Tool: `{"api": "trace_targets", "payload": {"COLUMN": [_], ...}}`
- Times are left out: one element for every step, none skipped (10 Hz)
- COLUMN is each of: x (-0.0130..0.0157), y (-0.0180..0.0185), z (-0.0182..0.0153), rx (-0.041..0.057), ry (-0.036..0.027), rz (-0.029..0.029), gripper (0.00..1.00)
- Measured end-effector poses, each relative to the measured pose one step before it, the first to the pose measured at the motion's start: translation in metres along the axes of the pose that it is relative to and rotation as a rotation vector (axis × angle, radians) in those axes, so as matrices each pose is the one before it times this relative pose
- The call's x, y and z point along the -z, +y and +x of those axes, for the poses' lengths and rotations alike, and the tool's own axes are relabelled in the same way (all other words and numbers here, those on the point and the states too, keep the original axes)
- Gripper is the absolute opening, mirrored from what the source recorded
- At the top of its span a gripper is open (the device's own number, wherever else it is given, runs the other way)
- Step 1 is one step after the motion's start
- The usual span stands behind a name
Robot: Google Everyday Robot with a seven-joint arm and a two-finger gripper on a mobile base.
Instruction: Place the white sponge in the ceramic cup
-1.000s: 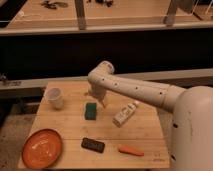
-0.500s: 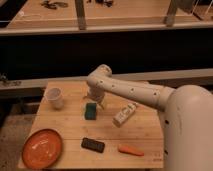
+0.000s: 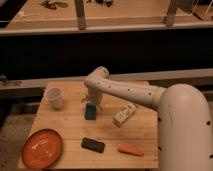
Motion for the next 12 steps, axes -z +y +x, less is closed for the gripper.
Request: {"api": "trace_targets", "payload": {"x": [-0.00373, -0.00586, -0.00277, -0.00235, -0.00314, -0.00411, -0.00272, -0.00211, -0.00297, -0.00107, -0.00117, -0.00193], "y": [0.0001, -0.00172, -0.00259, -0.00017, 0.00055, -0.00125, -0.00339, -0.00039, 0.00131, 0.00005, -0.00051, -0.00175], "z": [-0.00052, -0.00143, -0.00114, -0.00048, 0.0003, -0.00046, -0.00063, -0.00007, 0.00148, 0.00138, 0.00022, 0.00079], "rx": [0.0084, 0.01485, 0.01292, 0.00892, 0.00998, 0.00323, 0.00554, 0.00152, 0.00093, -0.00107, -0.00073, -0.00013], "ry": [-0.0039, -0.00448, -0.00261, -0.00274, -0.00325, -0.00304, -0.00053, -0.00194, -0.00065, -0.00076, -0.0024, -0.00208], "rz": [-0.00484, -0.00579, -0.00279, -0.00447, -0.00621, -0.00357, -0.00217, -0.00305, -0.00498, -0.00226, -0.00168, -0.00216], "gripper": [0.8, 0.8, 0.8, 0.8, 0.8, 0.8, 0.8, 0.8, 0.79, 0.75, 0.73, 0.73]}}
